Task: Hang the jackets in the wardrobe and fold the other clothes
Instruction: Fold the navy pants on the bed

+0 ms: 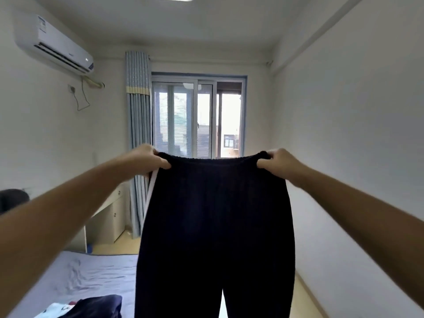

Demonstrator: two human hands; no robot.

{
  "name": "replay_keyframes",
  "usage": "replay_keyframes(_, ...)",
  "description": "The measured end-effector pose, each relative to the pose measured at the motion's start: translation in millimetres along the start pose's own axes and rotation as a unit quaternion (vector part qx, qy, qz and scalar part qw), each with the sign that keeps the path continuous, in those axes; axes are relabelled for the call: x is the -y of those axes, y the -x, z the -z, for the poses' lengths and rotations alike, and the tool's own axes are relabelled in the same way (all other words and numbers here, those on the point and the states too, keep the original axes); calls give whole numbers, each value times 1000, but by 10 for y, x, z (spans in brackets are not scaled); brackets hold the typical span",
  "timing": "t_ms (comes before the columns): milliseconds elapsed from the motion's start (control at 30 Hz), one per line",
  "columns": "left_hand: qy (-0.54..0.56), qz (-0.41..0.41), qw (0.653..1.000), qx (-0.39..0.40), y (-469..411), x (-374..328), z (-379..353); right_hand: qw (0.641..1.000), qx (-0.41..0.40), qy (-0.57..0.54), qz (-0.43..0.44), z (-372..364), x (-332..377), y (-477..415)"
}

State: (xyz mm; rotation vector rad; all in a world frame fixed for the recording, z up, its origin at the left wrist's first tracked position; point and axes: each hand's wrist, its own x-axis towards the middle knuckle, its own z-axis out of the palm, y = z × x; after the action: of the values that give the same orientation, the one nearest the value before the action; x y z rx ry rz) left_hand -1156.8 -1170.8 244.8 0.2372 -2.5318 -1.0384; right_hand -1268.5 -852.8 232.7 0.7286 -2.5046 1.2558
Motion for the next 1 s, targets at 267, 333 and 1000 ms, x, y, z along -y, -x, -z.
replay_keyframes(267,324,117,939,0,754,657,-1387,994,6,-104,-39,-1264,-539,957)
replay_keyframes(333,318,117,941,-15,972,759,-1661,994,19,-107,-30,-1488,-602,1216)
replay_keyframes(1000,259,144,955,12,1952,1271,-2359,984,150,-97,26,-2129,-1063,2141)
